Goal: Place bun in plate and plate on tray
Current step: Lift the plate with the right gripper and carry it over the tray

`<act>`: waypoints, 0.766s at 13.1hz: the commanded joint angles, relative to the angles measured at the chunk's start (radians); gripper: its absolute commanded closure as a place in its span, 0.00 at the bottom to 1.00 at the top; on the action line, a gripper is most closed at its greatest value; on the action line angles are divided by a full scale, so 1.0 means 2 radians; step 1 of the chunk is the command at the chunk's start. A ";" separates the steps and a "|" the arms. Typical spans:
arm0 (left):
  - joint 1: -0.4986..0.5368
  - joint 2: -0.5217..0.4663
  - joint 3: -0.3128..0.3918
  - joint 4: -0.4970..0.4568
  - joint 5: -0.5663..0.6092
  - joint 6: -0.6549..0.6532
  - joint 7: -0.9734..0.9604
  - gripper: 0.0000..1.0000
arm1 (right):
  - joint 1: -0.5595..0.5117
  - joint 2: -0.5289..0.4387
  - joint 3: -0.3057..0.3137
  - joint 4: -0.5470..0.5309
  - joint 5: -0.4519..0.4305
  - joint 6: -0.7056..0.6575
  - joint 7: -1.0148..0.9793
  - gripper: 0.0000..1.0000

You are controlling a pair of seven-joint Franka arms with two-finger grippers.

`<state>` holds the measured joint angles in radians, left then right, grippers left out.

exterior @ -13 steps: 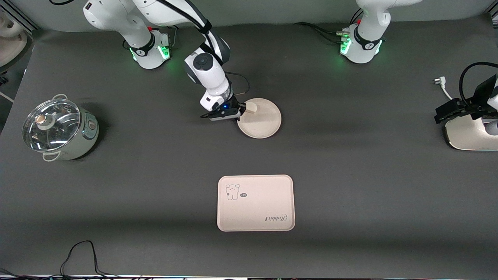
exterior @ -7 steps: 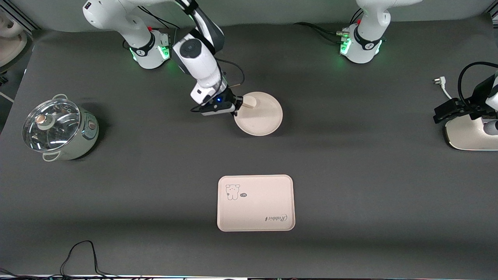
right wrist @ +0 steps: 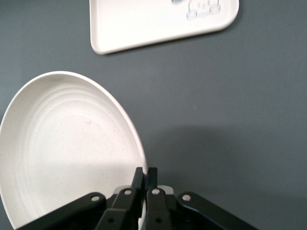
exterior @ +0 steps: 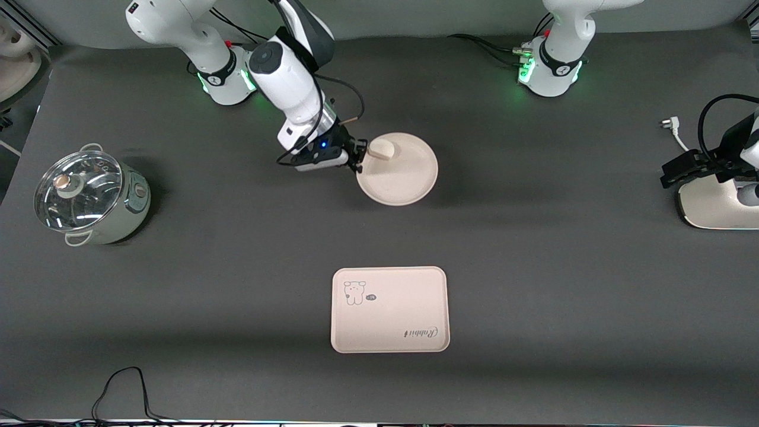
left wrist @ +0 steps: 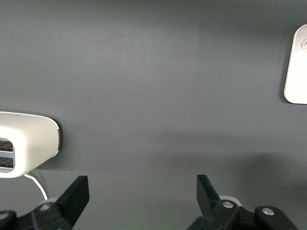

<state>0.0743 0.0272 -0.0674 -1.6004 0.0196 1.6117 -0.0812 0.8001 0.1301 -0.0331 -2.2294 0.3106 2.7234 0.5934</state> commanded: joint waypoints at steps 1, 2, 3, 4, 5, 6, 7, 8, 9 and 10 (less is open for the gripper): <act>-0.006 -0.001 0.004 0.004 -0.001 0.001 0.004 0.00 | -0.042 0.106 0.000 0.134 0.016 -0.032 -0.040 1.00; -0.006 -0.001 0.004 0.004 -0.001 0.001 0.004 0.00 | -0.056 0.142 -0.001 0.188 0.016 -0.055 -0.045 1.00; -0.006 -0.001 0.004 0.004 -0.001 0.001 0.003 0.00 | -0.070 0.174 -0.001 0.238 0.016 -0.074 -0.050 1.00; -0.006 -0.001 0.004 0.004 -0.001 0.001 0.004 0.00 | -0.083 0.206 0.000 0.285 0.016 -0.086 -0.050 1.00; -0.006 -0.001 0.004 0.004 -0.001 0.001 0.003 0.00 | -0.092 0.235 0.000 0.328 0.017 -0.092 -0.048 1.00; -0.006 -0.001 0.004 0.006 -0.001 0.001 0.003 0.00 | -0.099 0.260 0.000 0.369 0.017 -0.093 -0.047 1.00; -0.006 -0.001 0.004 0.006 -0.001 0.001 0.003 0.00 | -0.107 0.288 0.000 0.406 0.017 -0.097 -0.046 1.00; -0.006 -0.001 0.004 0.006 -0.001 0.000 0.003 0.00 | -0.113 0.317 0.000 0.451 0.017 -0.108 -0.044 1.00; -0.006 -0.001 0.004 0.006 -0.002 0.000 0.002 0.00 | -0.117 0.343 -0.001 0.490 0.015 -0.126 -0.043 1.00; -0.007 -0.001 0.003 0.006 -0.002 0.000 0.001 0.00 | -0.122 0.368 -0.002 0.531 0.015 -0.137 -0.044 1.00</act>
<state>0.0732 0.0274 -0.0675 -1.5982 0.0195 1.6118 -0.0812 0.5717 0.7386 -0.0381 -1.3825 0.3131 2.5144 0.5272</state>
